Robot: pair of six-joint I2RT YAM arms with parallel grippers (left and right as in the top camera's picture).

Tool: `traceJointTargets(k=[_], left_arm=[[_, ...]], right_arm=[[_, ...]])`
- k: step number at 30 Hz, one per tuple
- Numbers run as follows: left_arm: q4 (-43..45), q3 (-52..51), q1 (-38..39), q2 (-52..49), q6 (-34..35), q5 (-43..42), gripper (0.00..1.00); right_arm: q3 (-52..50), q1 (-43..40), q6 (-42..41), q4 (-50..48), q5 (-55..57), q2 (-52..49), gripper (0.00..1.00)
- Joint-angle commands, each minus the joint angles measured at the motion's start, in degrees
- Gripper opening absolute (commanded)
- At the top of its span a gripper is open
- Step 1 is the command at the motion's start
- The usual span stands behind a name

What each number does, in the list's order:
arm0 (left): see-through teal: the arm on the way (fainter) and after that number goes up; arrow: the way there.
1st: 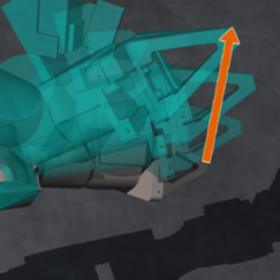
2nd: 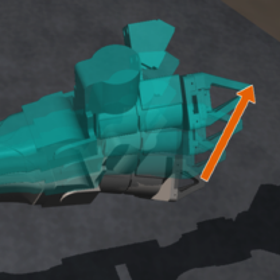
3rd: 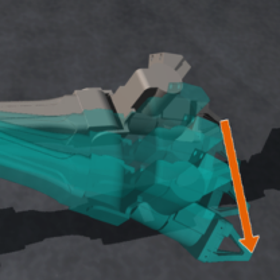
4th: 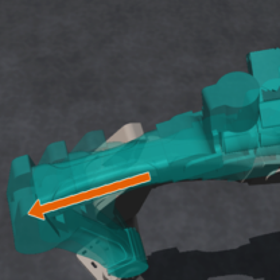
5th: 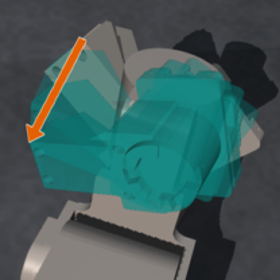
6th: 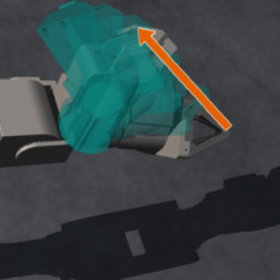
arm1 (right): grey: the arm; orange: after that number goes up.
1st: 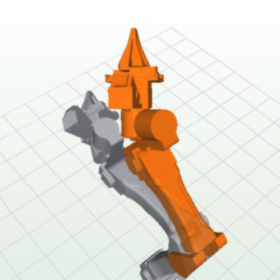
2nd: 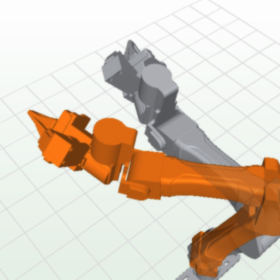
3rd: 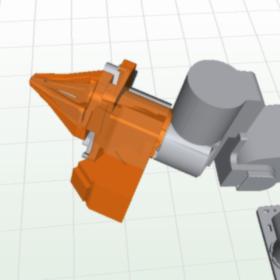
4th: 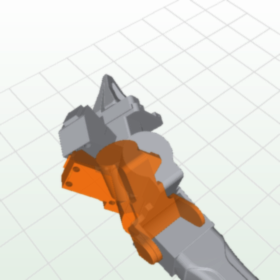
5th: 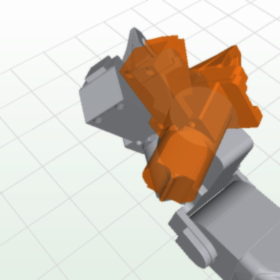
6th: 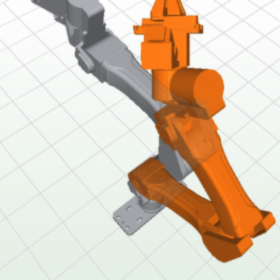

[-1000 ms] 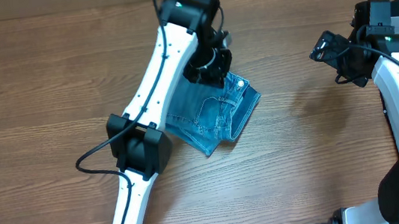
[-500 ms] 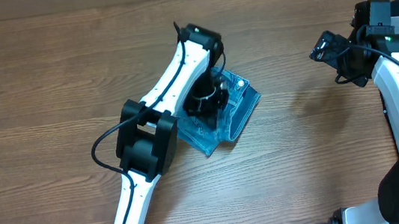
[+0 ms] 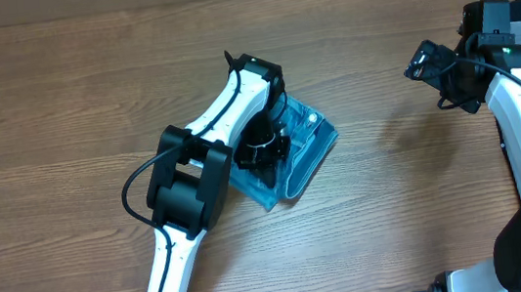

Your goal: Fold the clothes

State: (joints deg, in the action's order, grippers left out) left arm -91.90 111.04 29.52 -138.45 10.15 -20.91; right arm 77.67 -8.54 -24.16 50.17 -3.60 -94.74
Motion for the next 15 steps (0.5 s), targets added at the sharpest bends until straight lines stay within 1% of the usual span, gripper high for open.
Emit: traceJointTargets(k=[1, 7, 8, 9, 10, 11, 12, 13, 15], left_arm=[[-4.8, 3.5, -0.9, -0.3, 0.6, 2.4, 0.04], [-4.9, 15.2, -1.6, 6.7, 0.5, 5.4, 0.04], [-4.9, 17.1, -2.1, 8.0, 0.5, 7.1, 0.13], [-4.7, 18.4, -2.6, 8.8, 0.5, 8.5, 0.26], [-4.4, 19.6, -3.2, 9.5, 0.5, 10.1, 0.52], [-4.0, 20.7, -4.2, 10.0, 0.5, 11.6, 0.72], [-3.5, 21.3, -5.0, 10.4, 0.5, 12.6, 0.83], [-2.6, 21.6, -6.1, 10.5, 0.0, 13.0, 0.98], [-0.7, 21.5, -8.2, 10.3, -1.5, 13.0, 1.0]], right_arm=[[0.3, 0.2, 0.2, -0.2, 0.5, 0.1, 1.0], [0.3, 0.2, 0.2, -0.1, 0.5, 0.1, 1.0], [0.3, 0.2, 0.2, -0.2, 0.5, 0.1, 1.0], [0.3, 0.2, 0.2, -0.2, 0.5, 0.1, 1.0], [0.3, 0.2, 0.2, -0.2, 0.5, 0.1, 1.0], [0.3, 0.2, 0.2, -0.2, 0.5, 0.1, 1.0], [0.3, 0.2, 0.2, -0.2, 0.5, 0.1, 1.0], [0.3, 0.2, 0.2, -0.2, 0.5, 0.1, 1.0], [0.3, 0.2, 0.2, -0.2, 0.5, 0.1, 1.0]])
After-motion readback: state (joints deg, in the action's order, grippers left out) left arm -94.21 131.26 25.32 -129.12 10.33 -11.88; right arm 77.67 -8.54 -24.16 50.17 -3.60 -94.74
